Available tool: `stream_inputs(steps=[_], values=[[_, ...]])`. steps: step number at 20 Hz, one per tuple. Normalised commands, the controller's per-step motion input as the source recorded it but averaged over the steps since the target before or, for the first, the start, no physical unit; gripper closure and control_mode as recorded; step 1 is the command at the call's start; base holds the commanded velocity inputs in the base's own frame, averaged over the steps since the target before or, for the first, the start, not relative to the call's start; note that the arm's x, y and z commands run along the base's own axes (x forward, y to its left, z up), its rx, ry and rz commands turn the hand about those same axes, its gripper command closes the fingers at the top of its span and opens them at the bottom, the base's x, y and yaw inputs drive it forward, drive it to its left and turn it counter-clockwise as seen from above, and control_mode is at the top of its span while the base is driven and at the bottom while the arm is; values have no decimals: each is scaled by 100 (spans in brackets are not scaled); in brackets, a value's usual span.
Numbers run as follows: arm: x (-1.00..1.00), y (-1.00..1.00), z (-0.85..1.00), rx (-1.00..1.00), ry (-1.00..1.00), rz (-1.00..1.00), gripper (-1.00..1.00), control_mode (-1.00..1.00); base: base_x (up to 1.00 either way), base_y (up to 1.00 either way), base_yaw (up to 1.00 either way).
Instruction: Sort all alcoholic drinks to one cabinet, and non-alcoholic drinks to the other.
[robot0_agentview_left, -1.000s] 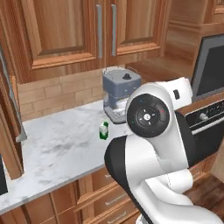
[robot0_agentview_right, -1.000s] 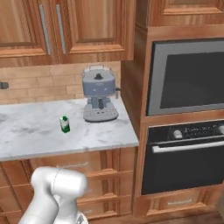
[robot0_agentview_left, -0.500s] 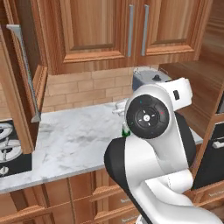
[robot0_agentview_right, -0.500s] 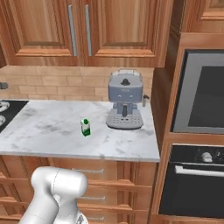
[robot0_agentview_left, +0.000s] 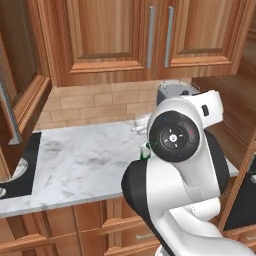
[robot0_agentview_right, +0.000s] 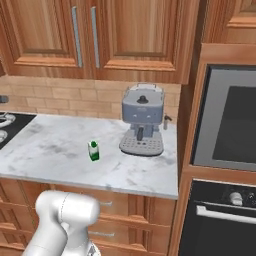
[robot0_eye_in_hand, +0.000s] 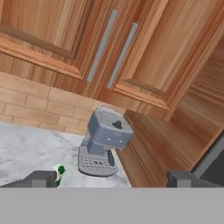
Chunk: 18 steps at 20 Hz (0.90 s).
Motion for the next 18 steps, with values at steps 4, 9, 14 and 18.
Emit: stream_inputs(steps=[4,9,14,18], values=[[0,0,0,0,0,0,-100,100,55,-26,13],[0,0,0,0,0,0,-100,100,52,-6,4],[0,0,0,0,0,0,-100,100,54,-9,2],[0,0,0,0,0,0,-100,100,9,0,0]])
